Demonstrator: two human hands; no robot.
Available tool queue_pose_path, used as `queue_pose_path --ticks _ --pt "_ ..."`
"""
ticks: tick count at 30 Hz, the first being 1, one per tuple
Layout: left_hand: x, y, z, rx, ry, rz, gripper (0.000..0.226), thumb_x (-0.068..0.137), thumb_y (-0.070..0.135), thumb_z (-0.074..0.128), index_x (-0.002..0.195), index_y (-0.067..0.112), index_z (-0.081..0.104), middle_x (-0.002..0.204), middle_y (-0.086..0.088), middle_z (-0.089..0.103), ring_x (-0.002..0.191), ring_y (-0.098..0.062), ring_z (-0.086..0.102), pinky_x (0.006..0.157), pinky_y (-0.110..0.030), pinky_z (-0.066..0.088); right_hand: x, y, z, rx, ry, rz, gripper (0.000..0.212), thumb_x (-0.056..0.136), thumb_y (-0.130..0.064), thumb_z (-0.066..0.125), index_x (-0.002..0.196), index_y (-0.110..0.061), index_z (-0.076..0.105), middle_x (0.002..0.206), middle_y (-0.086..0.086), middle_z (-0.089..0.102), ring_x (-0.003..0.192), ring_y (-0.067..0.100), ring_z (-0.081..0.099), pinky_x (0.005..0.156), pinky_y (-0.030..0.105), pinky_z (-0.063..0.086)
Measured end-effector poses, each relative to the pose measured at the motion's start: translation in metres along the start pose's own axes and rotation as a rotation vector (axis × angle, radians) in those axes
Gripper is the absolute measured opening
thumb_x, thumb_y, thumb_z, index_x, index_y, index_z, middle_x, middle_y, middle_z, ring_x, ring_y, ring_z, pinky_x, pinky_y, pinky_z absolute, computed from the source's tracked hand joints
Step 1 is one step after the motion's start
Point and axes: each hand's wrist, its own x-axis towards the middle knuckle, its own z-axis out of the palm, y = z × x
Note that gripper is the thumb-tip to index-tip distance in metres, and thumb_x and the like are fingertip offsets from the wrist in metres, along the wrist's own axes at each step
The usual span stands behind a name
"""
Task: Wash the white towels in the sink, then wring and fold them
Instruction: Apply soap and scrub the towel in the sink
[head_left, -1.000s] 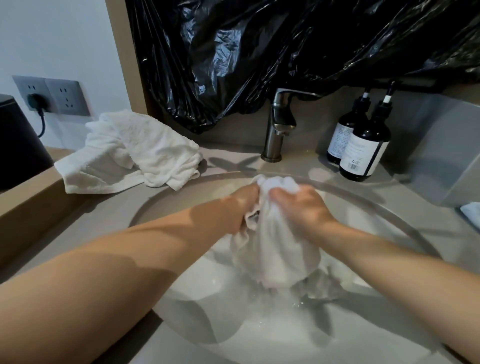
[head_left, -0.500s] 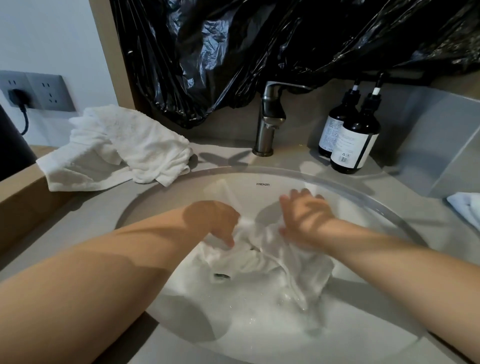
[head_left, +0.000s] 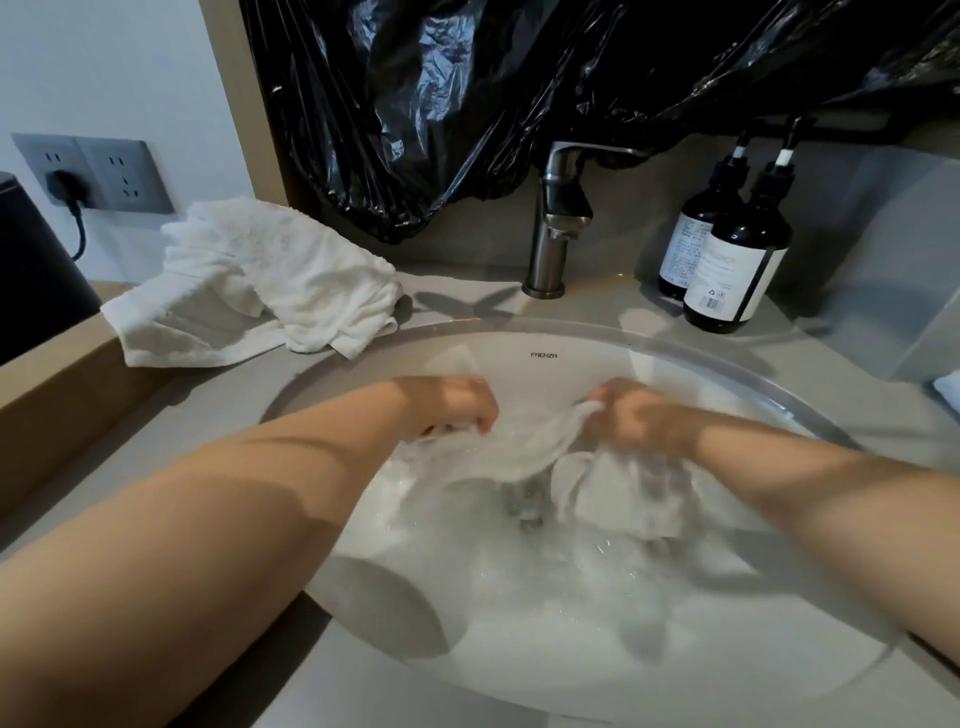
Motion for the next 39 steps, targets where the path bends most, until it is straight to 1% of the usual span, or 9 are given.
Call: queue_pose_path --ticks 4,6,12,16,22,24,30,35,39 --pt "0.002 0.018 0.004 -0.649 -0.003 -0.017 0.038 0.095 0.038 0.054 0.07 0.01 0.054 0.059 -0.004 0.053 0.051 -0.017 0.049 0.06 -0.022 0.045 -0.024 -0.013 -0.03 0.674 0.228 -0.009 0.018 0.088 -0.024 0.06 0.073 -0.018 0.068 0.078 0.002 0.062 0.071 0.015 0.055 0.057 0.019 0.041" --pt "0.011 0.025 0.009 -0.793 -0.034 0.008 0.054 0.099 0.054 0.043 0.089 0.005 0.063 0.084 -0.012 0.066 0.077 -0.025 0.065 0.082 -0.028 0.052 -0.032 -0.039 -0.026 0.885 0.273 -0.015 0.029 0.092 -0.029 0.056 0.069 -0.02 0.071 0.068 -0.003 0.065 0.061 0.011 0.059 0.055 0.019 0.044" --pt "0.002 0.034 0.017 -0.869 -0.064 0.104 0.032 0.101 0.029 0.041 0.096 0.008 0.064 0.087 -0.012 0.067 0.087 -0.029 0.062 0.078 -0.036 0.051 -0.022 -0.058 -0.002 0.479 0.594 -0.016 0.041 0.096 -0.049 0.04 0.085 -0.017 0.064 0.086 0.001 0.066 0.085 0.024 0.059 0.077 0.034 0.046" --pt "0.002 0.029 0.007 -0.481 -0.054 0.087 0.038 0.101 0.046 0.043 0.118 0.021 0.065 0.122 -0.002 0.066 0.115 -0.024 0.061 0.101 -0.041 0.045 -0.006 -0.014 -0.014 0.207 0.438 0.111 0.046 0.098 -0.049 0.039 0.069 -0.016 0.053 0.075 0.004 0.055 0.086 0.03 0.055 0.069 0.03 0.035" --pt "-0.005 0.014 0.001 0.813 -0.121 -0.016 0.042 0.098 0.049 0.045 0.1 0.01 0.061 0.088 -0.002 0.061 0.072 -0.023 0.052 0.066 -0.027 0.042 -0.006 -0.024 -0.004 0.242 0.092 -0.124 0.035 0.092 -0.053 0.052 0.098 -0.02 0.062 0.1 -0.001 0.061 0.096 0.019 0.058 0.087 0.032 0.047" --pt "0.0 0.007 -0.002 0.857 -0.087 -0.044 0.027 0.086 0.029 0.061 0.107 0.011 0.059 0.093 -0.003 0.064 0.076 -0.023 0.058 0.068 -0.029 0.049 -0.012 -0.028 -0.011 0.408 -0.011 -0.098 0.043 0.092 -0.054 0.051 0.116 -0.019 0.06 0.115 0.0 0.061 0.109 0.018 0.058 0.095 0.035 0.049" --pt "0.009 -0.001 0.016 0.705 -0.32 -0.001 0.131 0.069 0.035 0.086 0.15 0.044 -0.018 0.162 0.001 0.014 0.144 -0.024 0.028 0.113 -0.045 0.033 -0.013 0.004 0.013 -0.068 -0.572 0.113 0.106 0.058 -0.059 0.082 0.145 -0.025 0.032 0.139 -0.004 0.048 0.124 0.023 0.051 0.1 0.039 0.047" --pt "0.012 -0.007 0.032 0.814 -0.213 0.102 0.105 0.077 0.009 0.073 0.154 0.033 0.006 0.109 -0.01 0.063 0.074 -0.022 0.06 0.05 -0.024 0.047 -0.014 -0.004 0.027 0.07 -0.39 0.028 0.05 0.073 -0.01 0.076 0.115 -0.017 0.052 0.094 -0.002 0.06 0.083 0.019 0.059 0.063 0.027 0.051" --pt "-0.002 0.009 0.02 0.902 -0.348 -0.008 0.076 0.078 0.001 0.068 0.144 0.024 0.038 0.098 -0.006 0.062 0.069 -0.018 0.054 0.052 -0.021 0.04 -0.009 -0.004 -0.005 0.043 -0.263 0.13 0.04 0.073 -0.001 0.064 0.107 -0.018 0.05 0.075 0.008 0.053 0.053 0.022 0.048 0.04 0.022 0.036"
